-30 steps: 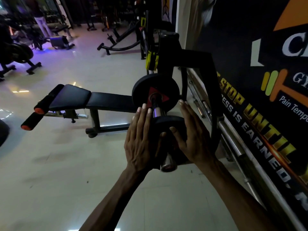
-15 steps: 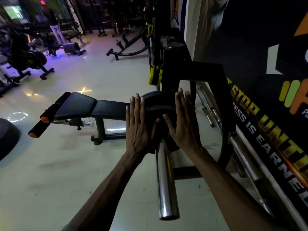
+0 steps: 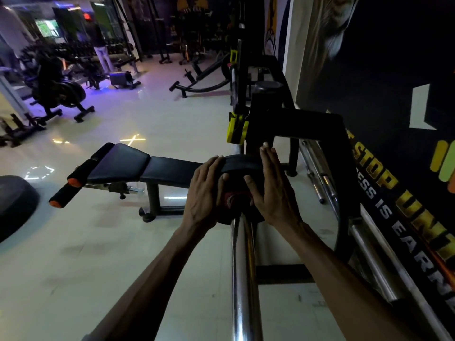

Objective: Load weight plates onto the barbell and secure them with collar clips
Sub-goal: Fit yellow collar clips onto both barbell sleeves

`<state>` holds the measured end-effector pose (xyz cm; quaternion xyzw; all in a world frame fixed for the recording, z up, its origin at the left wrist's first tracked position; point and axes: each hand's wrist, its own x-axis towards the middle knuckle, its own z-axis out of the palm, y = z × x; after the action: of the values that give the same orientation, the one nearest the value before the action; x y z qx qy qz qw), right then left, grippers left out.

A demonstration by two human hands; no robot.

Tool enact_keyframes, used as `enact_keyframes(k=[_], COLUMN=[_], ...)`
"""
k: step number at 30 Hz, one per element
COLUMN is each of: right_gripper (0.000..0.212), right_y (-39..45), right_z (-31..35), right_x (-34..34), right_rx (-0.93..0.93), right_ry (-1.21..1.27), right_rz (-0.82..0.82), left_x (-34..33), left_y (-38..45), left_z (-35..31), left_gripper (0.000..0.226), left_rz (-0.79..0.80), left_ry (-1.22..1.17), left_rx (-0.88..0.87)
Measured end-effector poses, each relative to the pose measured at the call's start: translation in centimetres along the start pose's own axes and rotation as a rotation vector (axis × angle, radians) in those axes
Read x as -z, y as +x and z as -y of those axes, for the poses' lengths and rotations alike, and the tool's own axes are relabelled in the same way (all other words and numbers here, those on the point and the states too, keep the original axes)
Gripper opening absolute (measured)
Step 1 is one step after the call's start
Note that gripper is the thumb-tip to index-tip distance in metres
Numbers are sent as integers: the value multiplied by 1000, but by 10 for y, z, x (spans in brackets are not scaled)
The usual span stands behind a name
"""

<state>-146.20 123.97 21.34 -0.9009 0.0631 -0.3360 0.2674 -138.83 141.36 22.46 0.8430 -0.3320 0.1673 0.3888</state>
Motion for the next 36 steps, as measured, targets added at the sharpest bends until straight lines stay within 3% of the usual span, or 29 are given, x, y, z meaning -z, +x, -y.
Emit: enact_keyframes(k=[3,7,12,16,18,21,24,28,31,36], right_gripper=[71,48,63,80,56,33,39,35,49,27], right_y=[7,56,131,157,164,170,179,189,168,81], right_z=[5,23,40,48,49,53,66,86,99,113], right_x=[10,18,10,-11,-21,-29,-28,-17,-2,25], right_rx=[-66,-232,-570,-675,-708,-720,-673,-646,-620,-476], right_ry=[147,254,204,68,112,140,204,318,435,574], right_rz=[53,-182,175,182,92,-31,-111,23,106,131], left_x=[14,28,32,34,36,39,40,46,53,76], left_y=[9,17,22,26,27,29,30,29,23,-2], left_z=[9,15,12,12,13,13,13,12,13,12], left_gripper=[49,49,39,39,40,40,41,41,37,41], left_rz=[31,68,63,96,106,112,131,159,126,66], left_ry=[20,65,18,-3,-13,-25,-33,-116,-257,-499], left_rx=[-33,-138,-127,-118,-118,-115,-112,-92,9,231])
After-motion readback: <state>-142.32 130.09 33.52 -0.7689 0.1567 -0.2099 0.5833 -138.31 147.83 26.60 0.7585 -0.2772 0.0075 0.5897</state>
